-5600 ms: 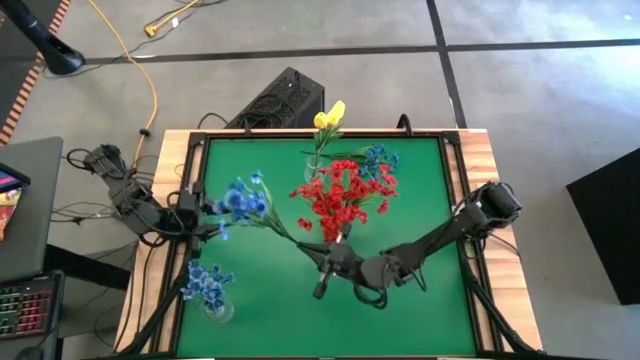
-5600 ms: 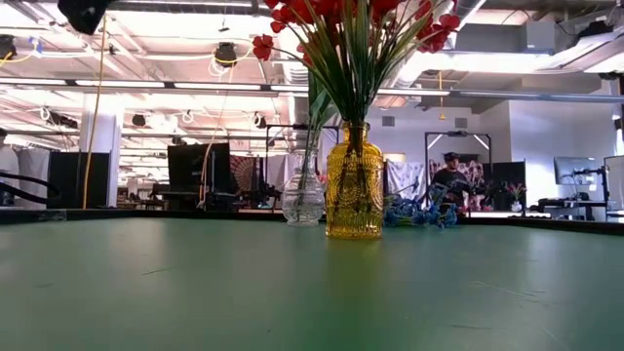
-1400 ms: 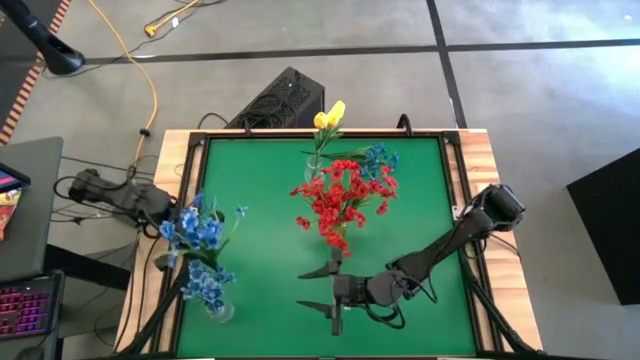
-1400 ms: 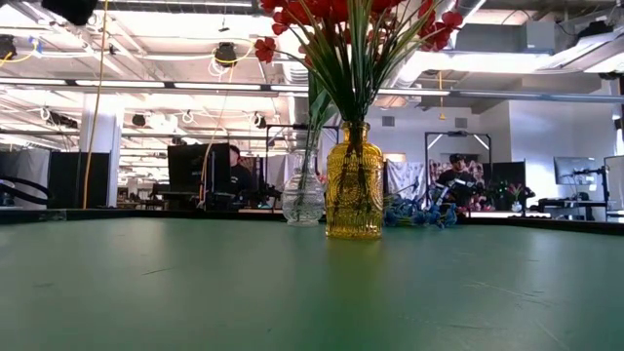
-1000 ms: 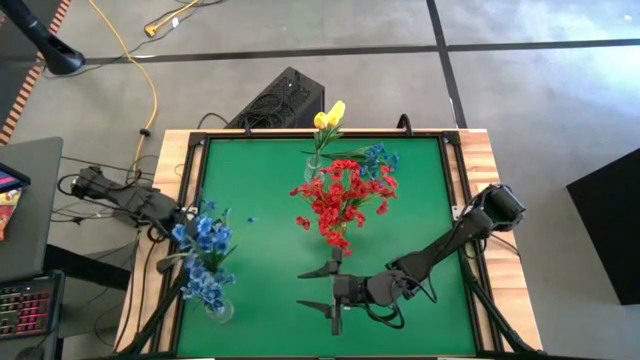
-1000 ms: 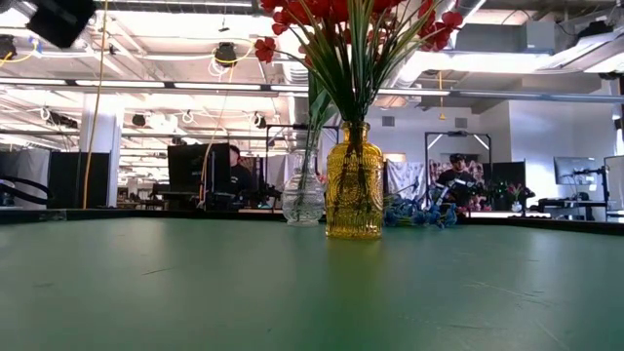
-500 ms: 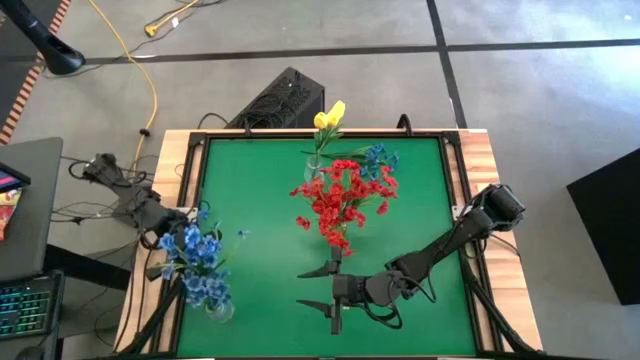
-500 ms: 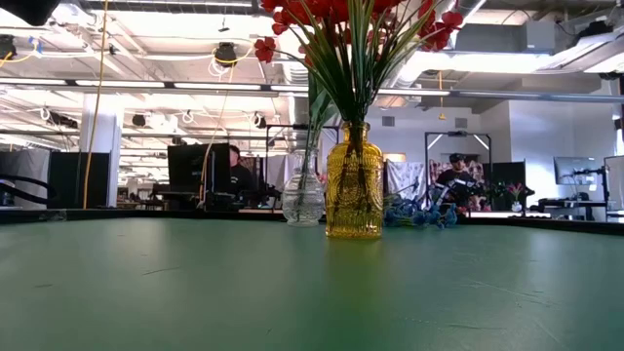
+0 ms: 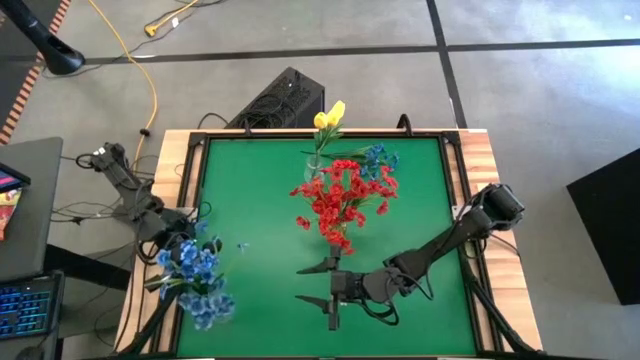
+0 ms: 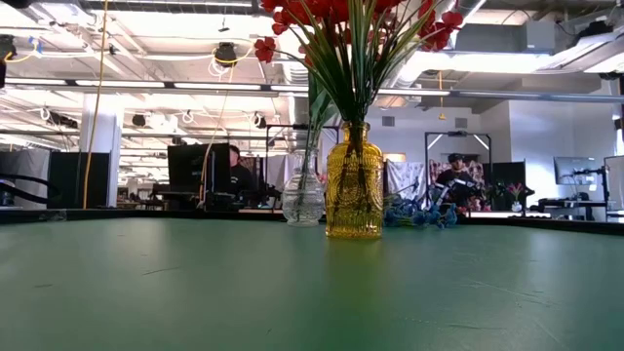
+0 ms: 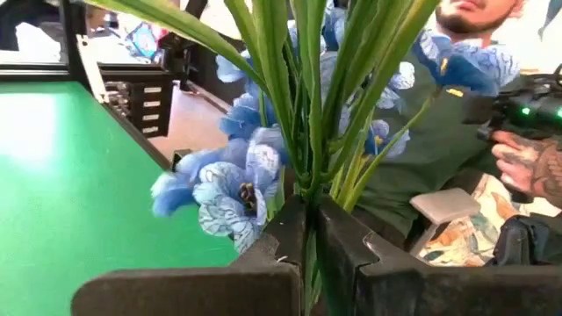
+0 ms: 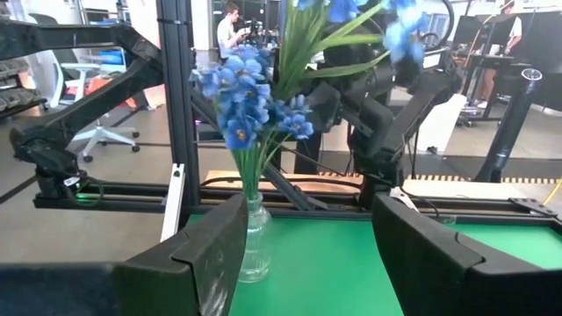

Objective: Sort flowers into vase by color
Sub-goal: Put the bottom blue flowers into the bottom transparent vase

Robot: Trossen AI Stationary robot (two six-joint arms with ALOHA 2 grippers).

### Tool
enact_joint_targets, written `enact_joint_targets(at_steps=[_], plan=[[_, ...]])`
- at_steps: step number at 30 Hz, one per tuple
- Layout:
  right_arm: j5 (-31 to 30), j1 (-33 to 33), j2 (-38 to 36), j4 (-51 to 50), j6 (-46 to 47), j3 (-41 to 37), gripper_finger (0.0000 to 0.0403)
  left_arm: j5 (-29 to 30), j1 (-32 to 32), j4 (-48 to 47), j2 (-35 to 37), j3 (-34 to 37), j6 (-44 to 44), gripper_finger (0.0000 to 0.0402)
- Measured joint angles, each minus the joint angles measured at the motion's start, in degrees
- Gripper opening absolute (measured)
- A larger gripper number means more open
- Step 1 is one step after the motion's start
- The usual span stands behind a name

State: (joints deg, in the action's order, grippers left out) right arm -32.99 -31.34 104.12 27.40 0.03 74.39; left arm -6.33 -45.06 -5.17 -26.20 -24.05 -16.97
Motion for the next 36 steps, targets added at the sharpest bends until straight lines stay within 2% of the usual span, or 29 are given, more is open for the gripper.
enact_joint_targets(at_steps=[7,26,36], plan=[[0.0,-0.01,0.02,0.04,0.0,0.0,0.027,1.8,-1.89,-2.32,-0.05,0.0,2.97,0.0],[0.0,0.43,0.02,0.04,0.0,0.0,0.027,5.99,-5.94,-6.68,-0.07,-0.02,2.88,0.0],[-0.01,0.45,0.02,0.04,0.0,0.0,0.027,9.29,-7.85,-10.12,-0.61,-0.02,7.91,0.0]])
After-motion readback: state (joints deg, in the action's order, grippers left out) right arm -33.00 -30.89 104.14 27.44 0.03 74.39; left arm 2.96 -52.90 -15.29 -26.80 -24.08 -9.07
